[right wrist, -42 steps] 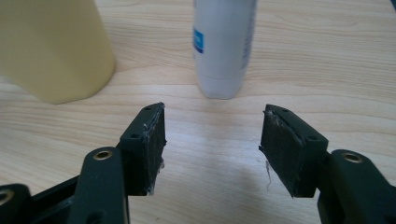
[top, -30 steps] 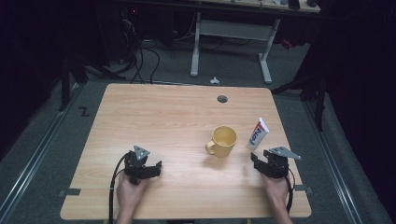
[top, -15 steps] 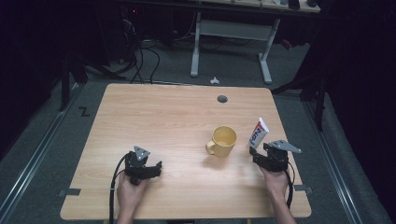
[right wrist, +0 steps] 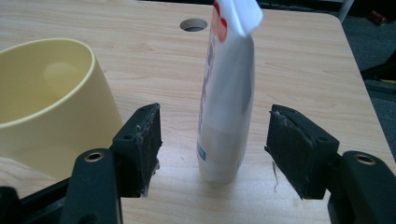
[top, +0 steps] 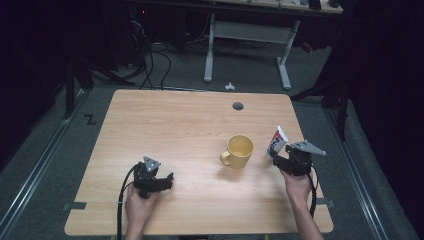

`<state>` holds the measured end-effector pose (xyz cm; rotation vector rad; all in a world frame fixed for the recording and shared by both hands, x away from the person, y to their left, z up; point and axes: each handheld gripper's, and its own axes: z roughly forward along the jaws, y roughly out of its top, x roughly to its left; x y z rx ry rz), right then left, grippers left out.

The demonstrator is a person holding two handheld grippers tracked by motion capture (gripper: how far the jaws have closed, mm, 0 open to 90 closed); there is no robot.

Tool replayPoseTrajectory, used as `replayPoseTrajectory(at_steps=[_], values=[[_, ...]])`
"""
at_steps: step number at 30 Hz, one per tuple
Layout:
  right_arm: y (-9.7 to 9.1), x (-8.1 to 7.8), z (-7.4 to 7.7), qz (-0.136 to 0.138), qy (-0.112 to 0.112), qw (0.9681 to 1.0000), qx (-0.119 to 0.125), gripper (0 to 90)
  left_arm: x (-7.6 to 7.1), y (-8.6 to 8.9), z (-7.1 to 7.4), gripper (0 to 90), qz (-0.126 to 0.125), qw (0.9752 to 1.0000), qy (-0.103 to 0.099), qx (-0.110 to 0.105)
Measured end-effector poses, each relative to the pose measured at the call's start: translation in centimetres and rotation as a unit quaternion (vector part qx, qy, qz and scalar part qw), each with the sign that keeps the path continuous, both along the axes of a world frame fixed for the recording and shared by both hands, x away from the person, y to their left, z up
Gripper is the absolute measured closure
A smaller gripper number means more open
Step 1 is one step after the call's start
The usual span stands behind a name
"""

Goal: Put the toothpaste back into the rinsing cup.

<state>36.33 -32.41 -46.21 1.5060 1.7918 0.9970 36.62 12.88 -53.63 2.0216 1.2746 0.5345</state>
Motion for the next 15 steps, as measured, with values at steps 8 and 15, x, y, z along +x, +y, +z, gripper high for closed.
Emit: replayPoseTrajectory(at_steps=[8,15], values=[[0.0,1.2,0.4,-0.002,0.002,1.0,0.003,37.1,0.0,0.0,0.0,16.2,-0.001,1.0,0.0,0.0],[0.0,2.1,0.0,-0.004,-0.002,1.0,0.006,45.2,0.0,0.0,0.0,16.3,-0.001,1.0,0.0,0.0]])
